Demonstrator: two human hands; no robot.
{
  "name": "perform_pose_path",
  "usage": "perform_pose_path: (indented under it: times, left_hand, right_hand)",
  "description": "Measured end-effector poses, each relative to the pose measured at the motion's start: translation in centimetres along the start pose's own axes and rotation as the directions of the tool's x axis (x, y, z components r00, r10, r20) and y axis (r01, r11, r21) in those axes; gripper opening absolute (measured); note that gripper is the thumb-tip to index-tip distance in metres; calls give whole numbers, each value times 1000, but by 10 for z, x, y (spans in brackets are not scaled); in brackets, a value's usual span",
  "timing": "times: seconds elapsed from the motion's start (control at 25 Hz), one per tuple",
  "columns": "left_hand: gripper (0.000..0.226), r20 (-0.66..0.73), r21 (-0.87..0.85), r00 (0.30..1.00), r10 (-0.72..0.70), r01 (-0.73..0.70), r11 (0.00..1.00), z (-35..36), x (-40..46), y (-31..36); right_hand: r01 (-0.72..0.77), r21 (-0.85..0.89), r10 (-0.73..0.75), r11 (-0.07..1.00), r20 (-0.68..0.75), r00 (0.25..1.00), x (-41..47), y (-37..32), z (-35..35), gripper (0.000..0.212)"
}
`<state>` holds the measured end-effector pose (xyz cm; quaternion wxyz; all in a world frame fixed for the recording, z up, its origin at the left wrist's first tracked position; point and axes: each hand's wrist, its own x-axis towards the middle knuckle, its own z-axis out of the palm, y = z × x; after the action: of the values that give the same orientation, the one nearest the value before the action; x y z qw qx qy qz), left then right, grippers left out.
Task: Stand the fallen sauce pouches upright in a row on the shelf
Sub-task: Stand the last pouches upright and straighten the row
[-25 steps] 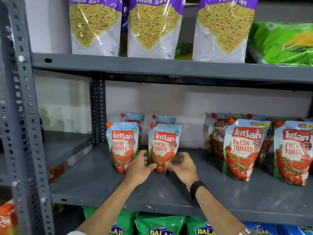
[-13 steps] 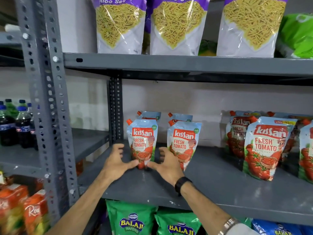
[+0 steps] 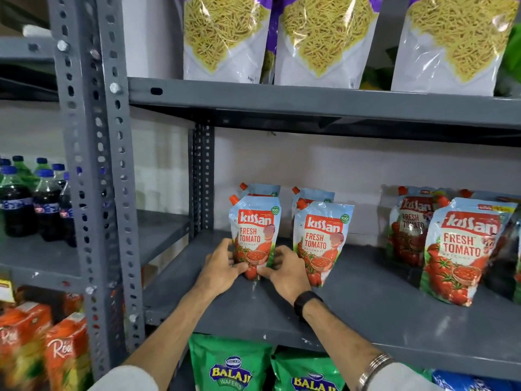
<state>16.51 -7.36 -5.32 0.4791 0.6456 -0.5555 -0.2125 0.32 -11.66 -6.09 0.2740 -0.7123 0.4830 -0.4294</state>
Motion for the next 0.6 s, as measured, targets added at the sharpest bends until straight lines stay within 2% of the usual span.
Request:
perform_pose_path:
  times: [0.24,0.6]
  left_hand:
    - [52,17,23,1000,-6,5,1000,8,5,7]
    - [53,9,41,1000,-27,27,999,8,6,7]
  right_hand:
    - [-19,-45,19,999,8,1000,5,-2,-6,34]
    - [-62,-17,62,998,-5,998,3,-4,-3,37]
